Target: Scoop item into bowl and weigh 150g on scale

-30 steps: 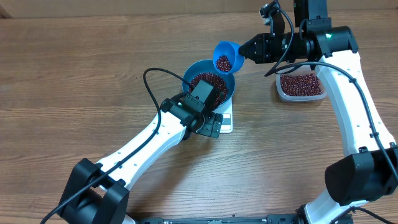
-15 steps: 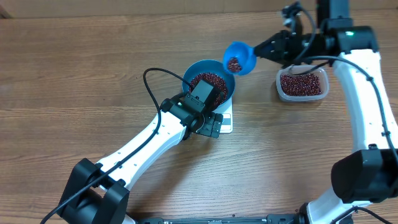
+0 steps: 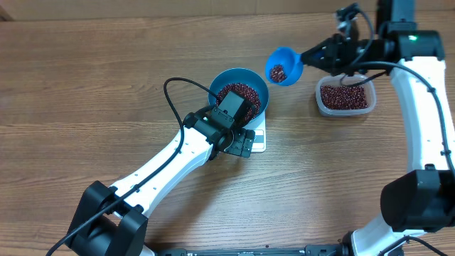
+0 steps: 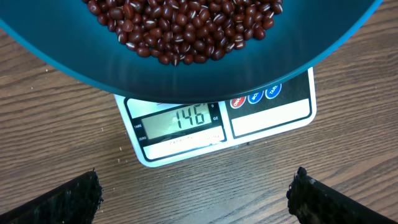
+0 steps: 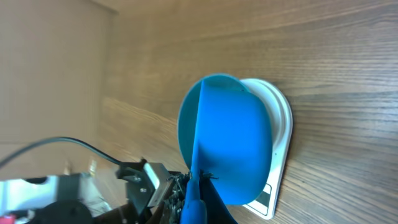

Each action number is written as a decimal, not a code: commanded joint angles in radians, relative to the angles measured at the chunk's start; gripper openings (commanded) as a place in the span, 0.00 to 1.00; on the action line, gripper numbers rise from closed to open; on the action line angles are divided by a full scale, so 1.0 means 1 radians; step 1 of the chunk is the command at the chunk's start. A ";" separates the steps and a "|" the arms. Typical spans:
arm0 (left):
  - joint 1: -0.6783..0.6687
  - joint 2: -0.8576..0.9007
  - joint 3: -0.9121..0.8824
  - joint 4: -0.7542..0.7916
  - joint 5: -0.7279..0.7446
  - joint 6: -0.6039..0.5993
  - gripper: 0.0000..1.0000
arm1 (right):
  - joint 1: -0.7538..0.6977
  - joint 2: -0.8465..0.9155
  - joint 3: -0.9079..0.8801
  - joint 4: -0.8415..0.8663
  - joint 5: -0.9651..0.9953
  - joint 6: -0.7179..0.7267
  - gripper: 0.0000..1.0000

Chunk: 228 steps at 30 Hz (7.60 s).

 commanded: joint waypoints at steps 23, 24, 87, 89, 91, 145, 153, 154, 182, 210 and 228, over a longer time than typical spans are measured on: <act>0.005 0.004 -0.005 0.000 -0.016 -0.003 0.99 | 0.349 -0.003 0.183 -0.045 0.589 -0.383 0.04; 0.005 0.004 -0.005 0.000 -0.016 -0.003 1.00 | 0.357 -0.003 0.183 -0.043 0.596 -0.384 0.04; 0.005 0.004 -0.005 0.000 -0.016 -0.003 0.99 | 0.381 -0.002 0.183 -0.035 0.605 -0.340 0.05; 0.005 0.004 -0.005 0.000 -0.016 -0.003 1.00 | 0.381 -0.002 0.183 -0.035 0.605 -0.340 0.05; 0.005 0.004 -0.005 0.000 -0.016 -0.003 1.00 | 0.381 -0.002 0.183 -0.035 0.605 -0.340 0.04; 0.005 0.004 -0.005 0.000 -0.016 -0.003 0.99 | -0.183 -0.002 0.146 -0.216 0.522 -0.143 0.04; 0.005 0.004 -0.005 0.000 -0.016 -0.003 1.00 | -0.141 0.000 0.056 -0.178 0.812 -0.047 0.04; 0.005 0.004 -0.005 0.000 -0.016 -0.003 0.99 | -0.130 0.000 0.044 -0.167 0.846 -0.047 0.04; 0.005 0.004 -0.005 0.000 -0.016 -0.003 1.00 | 0.077 0.000 -0.077 0.008 1.280 -0.048 0.04; 0.005 0.004 -0.005 0.000 -0.016 -0.003 1.00 | 0.118 -0.003 0.168 0.021 0.320 -0.059 0.04; 0.005 0.004 -0.005 0.000 -0.016 -0.003 0.99 | 0.394 0.000 0.062 0.025 0.539 -0.454 0.04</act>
